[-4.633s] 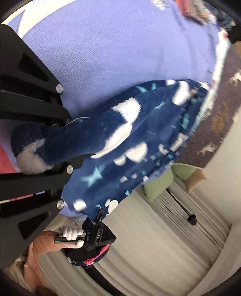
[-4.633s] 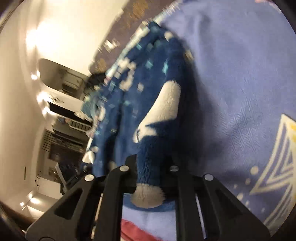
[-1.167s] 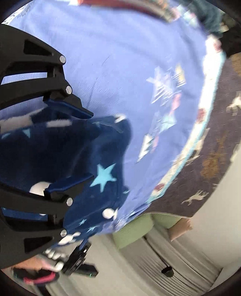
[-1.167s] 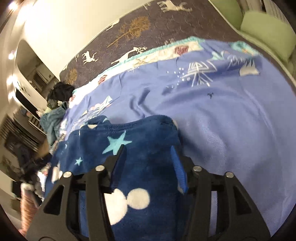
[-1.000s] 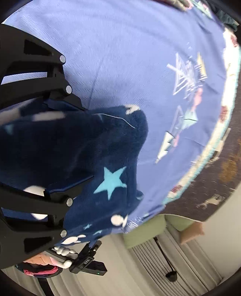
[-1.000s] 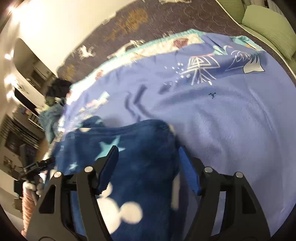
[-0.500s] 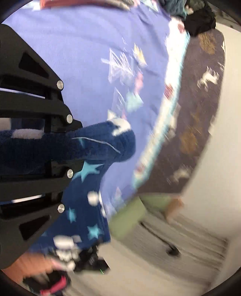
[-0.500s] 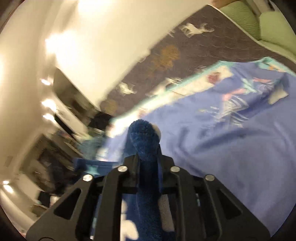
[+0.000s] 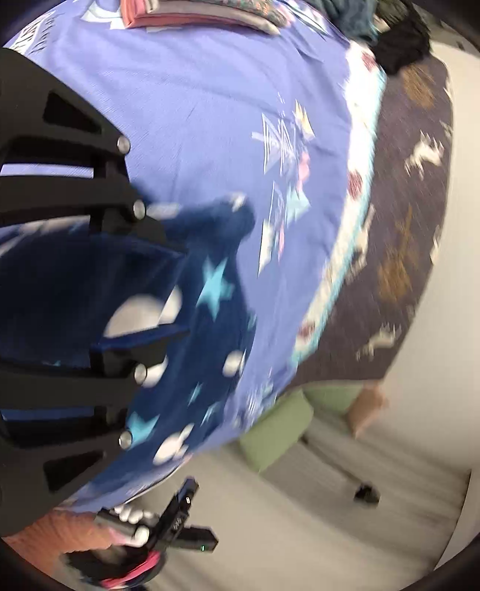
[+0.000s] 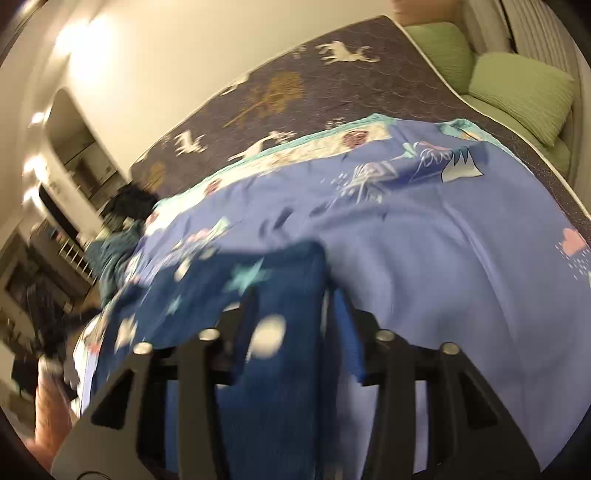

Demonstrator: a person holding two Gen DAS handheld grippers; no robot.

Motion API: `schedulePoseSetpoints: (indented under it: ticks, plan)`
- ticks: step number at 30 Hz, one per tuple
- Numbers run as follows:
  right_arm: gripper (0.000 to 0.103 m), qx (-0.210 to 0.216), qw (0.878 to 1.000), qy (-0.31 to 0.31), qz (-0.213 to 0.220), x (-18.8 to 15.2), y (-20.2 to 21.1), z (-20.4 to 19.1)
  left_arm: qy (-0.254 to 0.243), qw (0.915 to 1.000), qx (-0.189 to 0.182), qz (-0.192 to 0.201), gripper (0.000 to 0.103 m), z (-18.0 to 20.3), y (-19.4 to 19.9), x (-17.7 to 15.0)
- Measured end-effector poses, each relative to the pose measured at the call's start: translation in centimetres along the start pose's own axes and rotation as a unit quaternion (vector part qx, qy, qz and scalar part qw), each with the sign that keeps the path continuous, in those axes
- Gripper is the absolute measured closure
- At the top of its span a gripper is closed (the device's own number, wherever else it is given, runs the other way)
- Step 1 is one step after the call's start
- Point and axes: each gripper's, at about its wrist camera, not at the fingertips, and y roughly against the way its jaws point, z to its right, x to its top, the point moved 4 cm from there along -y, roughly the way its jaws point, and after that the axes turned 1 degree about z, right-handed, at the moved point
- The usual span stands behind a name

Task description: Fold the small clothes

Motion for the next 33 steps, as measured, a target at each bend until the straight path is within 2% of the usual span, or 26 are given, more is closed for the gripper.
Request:
schedulePoseSetpoints:
  ticks: [3,6,9,12,14,16,17,20,21,22,23,24,27,29,32,33]
  plan:
    - [0.053,0.013,1.000,0.008,-0.026,-3.9,2.6,-0.1,-0.029,0.9992,-0.025,-0.013,0.060,3.3,0.7,-1.8]
    - [0.052,-0.001,0.999,-0.007,-0.043,-6.2,4.0,1.4,-0.061,0.9948,-0.064,-0.051,0.060,8.7,-1.3,-3.7]
    - [0.053,0.008,0.997,-0.052,-0.063,-8.2,4.7,2.8,-0.110,0.9843,-0.107,-0.087,0.060,14.6,-2.9,-6.0]
    - [0.056,0.043,0.995,-0.061,-0.071,-10.3,6.1,3.1,-0.169,0.9678,-0.141,-0.121,0.060,20.7,-5.2,-8.5]
    - [0.056,0.088,0.991,-0.064,-0.075,-11.2,6.7,2.7,-0.203,0.9575,-0.145,-0.144,0.060,24.2,-7.4,-9.9]
    - [0.055,0.137,0.985,-0.062,-0.085,-12.3,7.3,2.4,-0.224,0.9519,-0.140,-0.155,0.060,26.1,-8.9,-10.8]
    - [0.049,0.145,0.984,-0.058,-0.086,-12.5,7.5,2.2,-0.231,0.9501,-0.137,-0.159,0.060,26.9,-9.7,-11.0]
    - [0.046,0.166,0.981,-0.037,-0.089,-13.1,7.6,2.0,-0.239,0.9491,-0.124,-0.163,0.060,27.8,-10.9,-11.2]
    - [0.048,0.174,0.980,-0.035,-0.090,-13.1,7.3,2.1,-0.241,0.9488,-0.120,-0.166,0.060,27.7,-11.0,-11.2]
    - [0.055,0.176,0.979,-0.035,-0.092,-13.1,7.0,2.2,-0.242,0.9493,-0.113,-0.167,0.060,27.7,-11.1,-11.2]
    - [0.087,0.174,0.980,-0.037,-0.093,-12.9,6.6,2.5,-0.242,0.9501,-0.107,-0.166,0.060,27.6,-10.9,-11.2]
    - [0.093,0.170,0.980,-0.048,-0.095,-12.4,5.9,2.8,-0.240,0.9516,-0.099,-0.164,0.059,27.5,-10.7,-11.3]
    - [0.094,0.245,0.964,-0.081,-0.061,-10.5,7.4,2.9,-0.231,0.9550,-0.094,-0.161,0.059,27.2,-9.8,-11.6]
    - [0.094,0.278,0.957,-0.069,-0.041,-9.6,9.2,2.2,-0.251,0.9481,-0.102,-0.167,0.058,27.9,-9.1,-12.7]
    - [0.094,0.279,0.958,-0.045,-0.045,-9.6,10.2,1.8,-0.305,0.9313,-0.094,-0.176,0.046,30.0,-9.3,-14.8]
    - [0.098,0.282,0.957,-0.045,-0.049,-9.7,10.2,1.9,-0.319,0.9255,-0.094,-0.181,0.046,30.8,-9.7,-15.5]
